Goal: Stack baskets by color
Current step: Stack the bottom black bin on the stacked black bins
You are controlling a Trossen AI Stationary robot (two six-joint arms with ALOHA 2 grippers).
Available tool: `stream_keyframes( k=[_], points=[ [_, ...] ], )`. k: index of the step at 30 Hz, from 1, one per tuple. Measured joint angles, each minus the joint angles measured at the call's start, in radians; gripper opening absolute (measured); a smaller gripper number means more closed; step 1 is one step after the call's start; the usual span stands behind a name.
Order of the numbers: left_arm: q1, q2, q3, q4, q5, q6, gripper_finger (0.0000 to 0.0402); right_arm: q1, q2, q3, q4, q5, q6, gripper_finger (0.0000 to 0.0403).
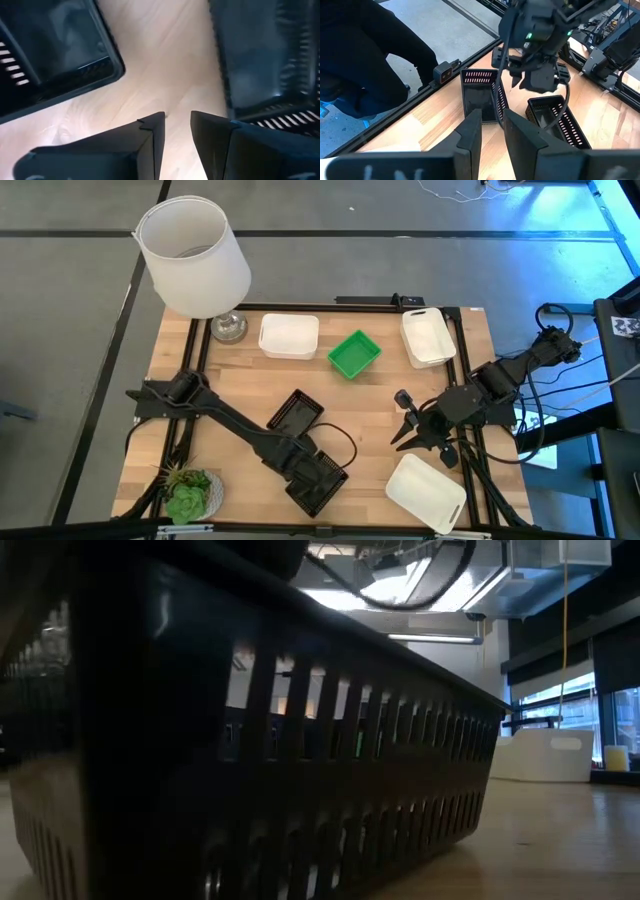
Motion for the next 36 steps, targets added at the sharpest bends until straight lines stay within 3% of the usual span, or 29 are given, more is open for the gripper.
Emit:
stream_keyframes(
  k=[11, 36],
  points=[
    [-0.011, -0.006, 0.000, 0.150, -0.025, 0.059, 0.0085, 0.000, 0.000, 0.000, 0.000, 0.000, 0.000, 0.0081],
    [-0.002, 0.046, 0.000, 0.189, -0.085, 0.062, 0.0083, 0.000, 0.000, 0.000, -0.001, -0.002, 0.000, 0.0081]
  ],
)
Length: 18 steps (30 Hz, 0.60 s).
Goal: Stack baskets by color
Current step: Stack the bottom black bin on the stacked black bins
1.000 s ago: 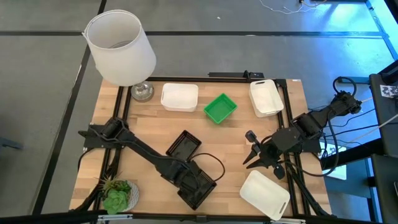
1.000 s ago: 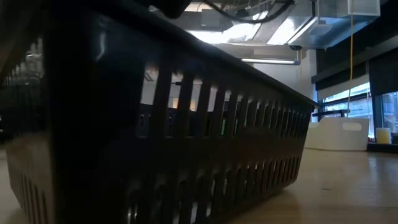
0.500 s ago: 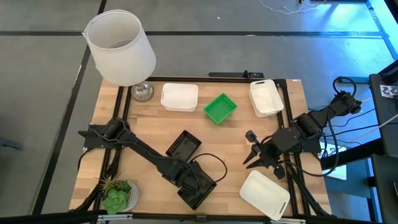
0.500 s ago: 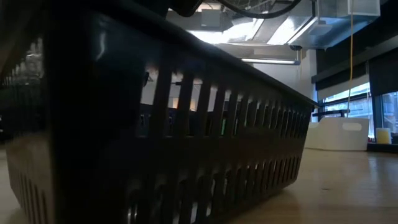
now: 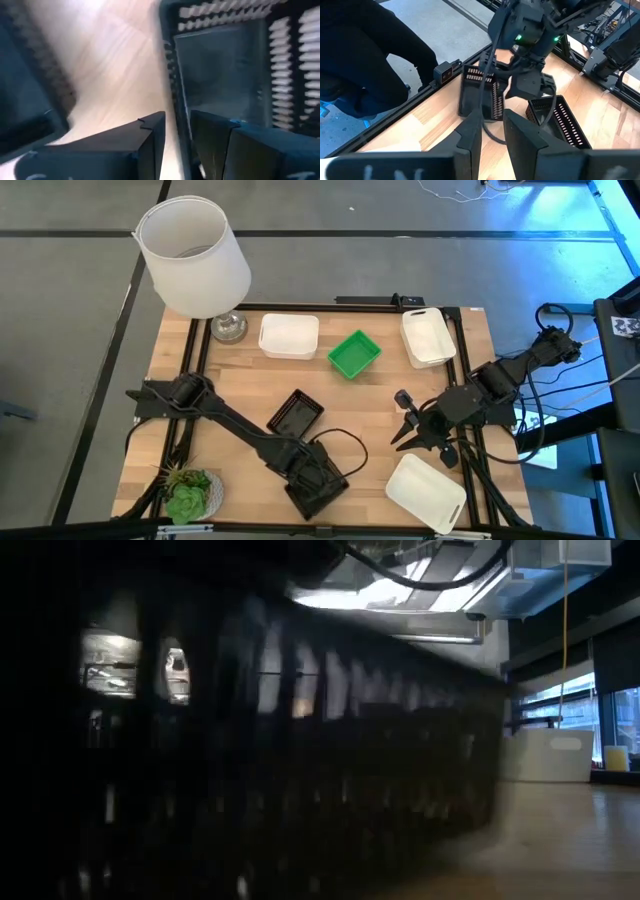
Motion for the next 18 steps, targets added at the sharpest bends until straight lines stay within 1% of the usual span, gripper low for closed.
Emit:
stream_keyframes(
  k=[3, 11, 15, 18],
  points=[
    [0.001, 0.004, -0.001, -0.007, -0.016, 0.000, 0.0085, 0.000, 0.000, 0.000, 0.000, 0.000, 0.000, 0.0081],
    [0.001, 0.005, -0.001, 0.000, -0.019, 0.000, 0.0086, 0.000, 0.000, 0.000, 0.000, 0.000, 0.000, 0.0081],
    [0.001, 0.042, -0.001, 0.000, -0.018, 0.004, 0.0086, 0.000, 0.000, 0.000, 0.000, 0.000, 0.000, 0.0081],
    [0.003, 0.067, -0.001, 0.012, -0.004, 0.048, 0.0085, 0.000, 0.000, 0.000, -0.003, 0.000, 0.000, 0.0081]
  ],
)
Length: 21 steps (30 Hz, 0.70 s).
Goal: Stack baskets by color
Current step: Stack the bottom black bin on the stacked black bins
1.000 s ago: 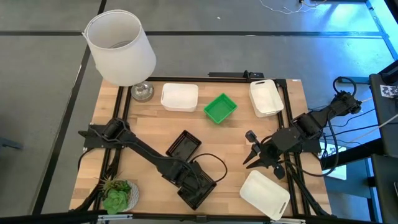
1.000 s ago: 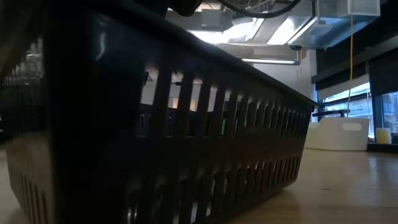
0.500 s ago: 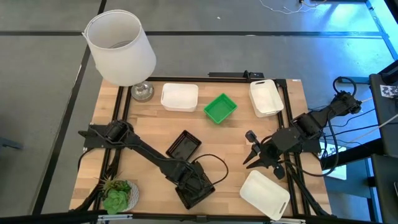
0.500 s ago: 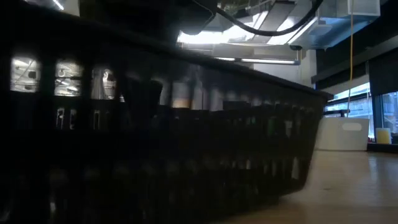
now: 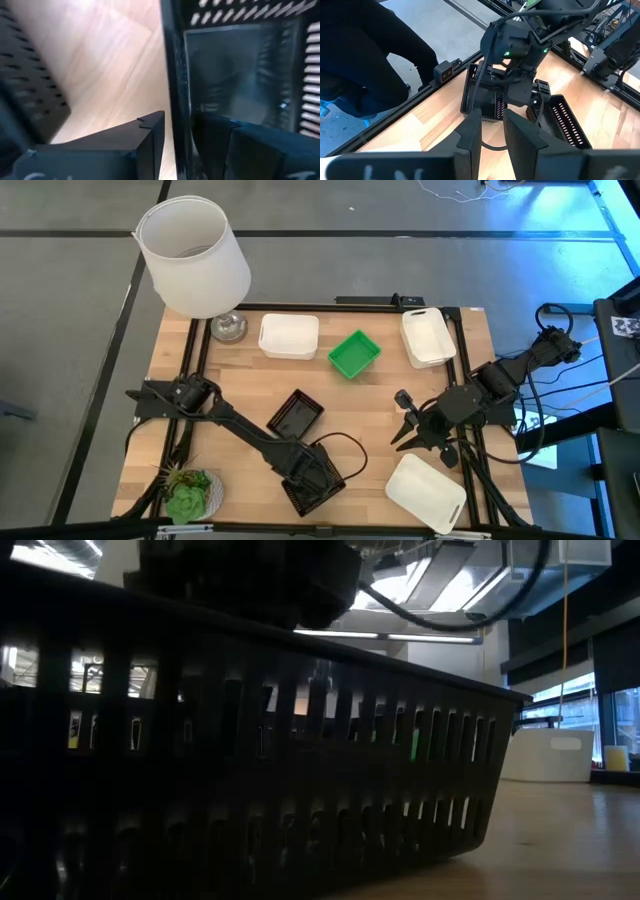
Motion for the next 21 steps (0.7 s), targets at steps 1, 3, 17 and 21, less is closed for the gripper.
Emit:
stream_keyframes(
  k=[1, 3, 17, 21],
  points=[
    [0.000, 0.001, 0.000, -0.002, 0.008, 0.009, 0.0083, 0.000, 0.000, 0.000, 0.000, 0.000, 0.000, 0.0081],
    [0.001, 0.001, 0.000, -0.001, 0.006, 0.012, 0.0069, 0.000, 0.000, 0.000, -0.001, 0.000, 0.000, 0.0081],
    [0.014, -0.044, 0.000, -0.101, 0.025, 0.011, 0.0000, 0.000, 0.000, 0.000, -0.004, 0.001, 0.000, 0.0081],
    [0.013, -0.106, 0.000, -0.176, -0.037, -0.005, 0.0000, 0.000, 0.000, 0.000, -0.006, 0.001, 0.000, 0.0081]
  ],
)
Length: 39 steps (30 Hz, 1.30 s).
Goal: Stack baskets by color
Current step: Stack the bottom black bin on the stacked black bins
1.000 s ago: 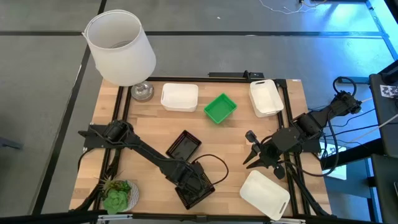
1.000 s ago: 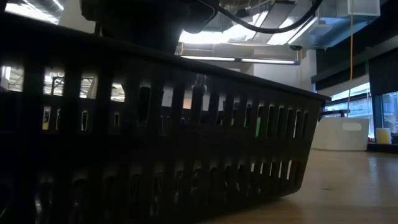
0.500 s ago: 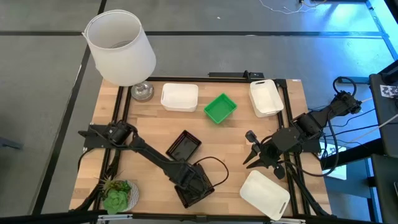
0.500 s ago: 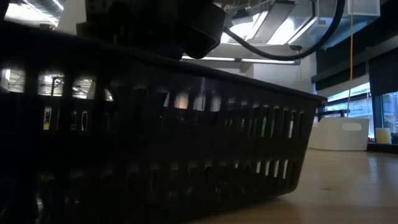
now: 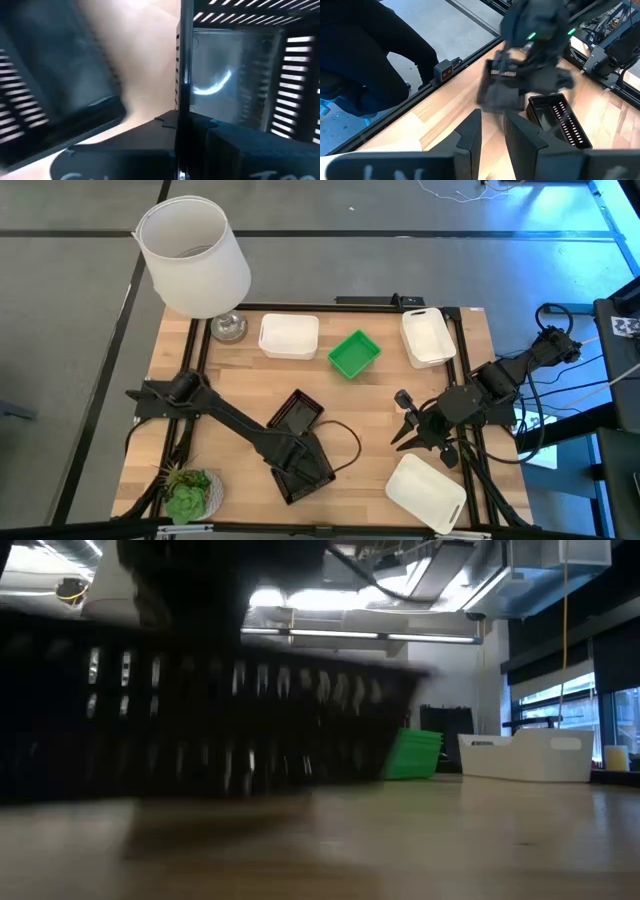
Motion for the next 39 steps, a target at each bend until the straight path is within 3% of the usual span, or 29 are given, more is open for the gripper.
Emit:
stream_keyframes(
  k=[5, 13, 26, 39],
  points=[
    [0.006, -0.102, 0.000, -0.097, -0.074, -0.070, 0.0000, 0.000, 0.000, 0.000, -0.011, 0.001, 0.000, 0.0081],
    [0.081, -0.214, 0.002, -0.243, -0.285, -0.160, 0.0000, 0.000, 0.000, 0.000, -0.015, 0.001, 0.000, 0.0081],
    [0.241, -0.169, 0.000, -0.312, -0.209, -0.072, 0.0000, 0.000, 0.000, 0.000, -0.015, 0.001, -0.001, 0.0081],
    [0.257, -0.153, -0.057, -0.280, -0.129, -0.077, 0.0000, 0.000, 0.000, 0.000, -0.033, 0.001, -0.003, 0.0081]
  ],
)
